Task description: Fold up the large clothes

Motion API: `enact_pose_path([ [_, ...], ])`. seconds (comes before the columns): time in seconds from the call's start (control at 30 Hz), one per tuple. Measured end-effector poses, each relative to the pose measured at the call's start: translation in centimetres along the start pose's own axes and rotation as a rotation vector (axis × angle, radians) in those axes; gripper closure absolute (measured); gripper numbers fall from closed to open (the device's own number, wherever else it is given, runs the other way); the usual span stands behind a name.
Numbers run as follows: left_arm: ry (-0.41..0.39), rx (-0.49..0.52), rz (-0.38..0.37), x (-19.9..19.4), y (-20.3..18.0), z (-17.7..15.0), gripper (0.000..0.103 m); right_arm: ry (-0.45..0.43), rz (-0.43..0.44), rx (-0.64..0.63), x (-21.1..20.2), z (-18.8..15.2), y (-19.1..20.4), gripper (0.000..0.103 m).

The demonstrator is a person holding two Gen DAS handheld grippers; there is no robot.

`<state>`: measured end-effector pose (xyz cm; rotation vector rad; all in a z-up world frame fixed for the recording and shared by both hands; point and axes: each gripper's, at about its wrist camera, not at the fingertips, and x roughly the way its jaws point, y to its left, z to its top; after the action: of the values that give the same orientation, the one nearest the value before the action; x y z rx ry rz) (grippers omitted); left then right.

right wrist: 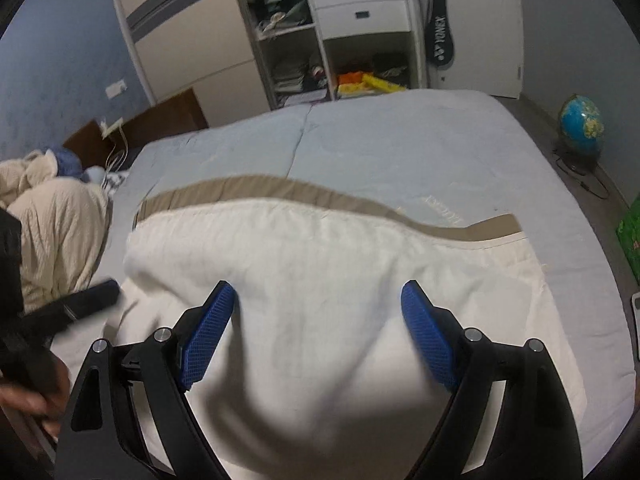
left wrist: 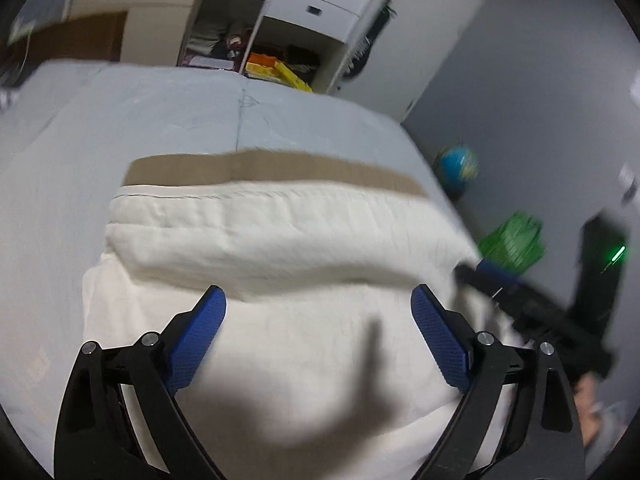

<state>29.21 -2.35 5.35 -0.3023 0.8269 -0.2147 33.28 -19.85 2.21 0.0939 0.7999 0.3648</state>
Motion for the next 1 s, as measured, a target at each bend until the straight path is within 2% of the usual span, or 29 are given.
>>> enact_pose_path([
  [0.07, 0.005, 0.048, 0.029, 1.0, -1.1, -0.6, 0.014, -0.022, -0.008, 0.017, -0.6, -0.4, -0.9, 0.021],
  [0.17, 0.032, 0.092, 0.076, 2.6, -2.1, -1.0, 0.014, 0.016, -0.034, 0.011, 0.5, -0.9, -1.3, 0.021],
  [0.37, 0.11, 0.129, 0.188, 5.6, -0.8, -1.9, 0.012, 0.075, -0.067, -0.02, 4.2, -1.1, -1.2, 0.015],
  [0.5, 0.159, 0.112, 0.195, 6.9, 0.6, -2.4, 0.012, 0.104, -0.093, -0.061, 6.7, -1.4, -0.6, 0.009],
  [0.6, 0.188, 0.079, 0.185, 7.3, 1.4, -3.0, 0.012, 0.125, -0.098, -0.074, 8.2, -1.8, -0.6, 0.007],
  [0.73, 0.22, 0.084, 0.199, 8.3, 1.7, -3.8, 0.012, 0.149, -0.105, -0.103, 9.7, -2.7, -0.6, 0.007],
  [1.0, 0.232, 0.096, 0.228, 10.3, 1.3, -4.5, 0.011, 0.172, -0.121, -0.111, 11.6, -4.0, -0.8, 0.007],
])
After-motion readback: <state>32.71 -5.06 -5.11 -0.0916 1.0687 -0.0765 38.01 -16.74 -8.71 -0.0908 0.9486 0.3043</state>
